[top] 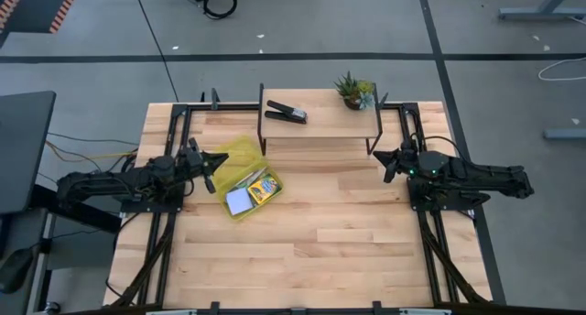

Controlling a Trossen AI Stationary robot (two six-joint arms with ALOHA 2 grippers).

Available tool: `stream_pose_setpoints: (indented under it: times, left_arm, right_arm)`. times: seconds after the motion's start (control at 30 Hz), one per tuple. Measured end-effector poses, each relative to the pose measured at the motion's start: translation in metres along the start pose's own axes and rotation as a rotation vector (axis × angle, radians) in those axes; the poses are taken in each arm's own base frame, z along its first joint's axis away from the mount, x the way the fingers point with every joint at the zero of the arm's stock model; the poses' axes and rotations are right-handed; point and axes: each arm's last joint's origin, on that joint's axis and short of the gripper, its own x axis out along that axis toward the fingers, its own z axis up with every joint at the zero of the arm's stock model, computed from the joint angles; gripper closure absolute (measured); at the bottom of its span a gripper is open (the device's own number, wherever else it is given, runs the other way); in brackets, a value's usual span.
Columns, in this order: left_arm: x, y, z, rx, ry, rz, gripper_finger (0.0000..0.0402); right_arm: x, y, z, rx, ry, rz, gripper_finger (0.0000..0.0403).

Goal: Pack school essentials
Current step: Return to Home Position

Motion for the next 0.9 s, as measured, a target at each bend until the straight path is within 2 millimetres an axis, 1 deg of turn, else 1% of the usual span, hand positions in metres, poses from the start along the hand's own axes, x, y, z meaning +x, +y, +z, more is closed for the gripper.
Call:
stream_pose_setpoints:
  times: [0.23, 0.57, 0.9]
  left_arm:
    - [0.0, 0.0, 0.0004, -0.002, -0.004, 0.0, 0.0373]
    - [0.0, 0.0, 0.0007, -0.003, -0.007, 0.0, 0.0361]
    - [0.0, 0.0, 0.0008, -0.004, -0.007, 0.0, 0.0373]
  right_arm:
    - [0.0, 0.0, 0.0, 0.0, 0.0, 0.0, 0.0395]
    - [0.0, 0.0, 0.0, -0.001, 0.0, 0.0, 0.0395]
    - [0.0, 0.0, -0.0001, -0.001, 0.001, 0.0, 0.0395]
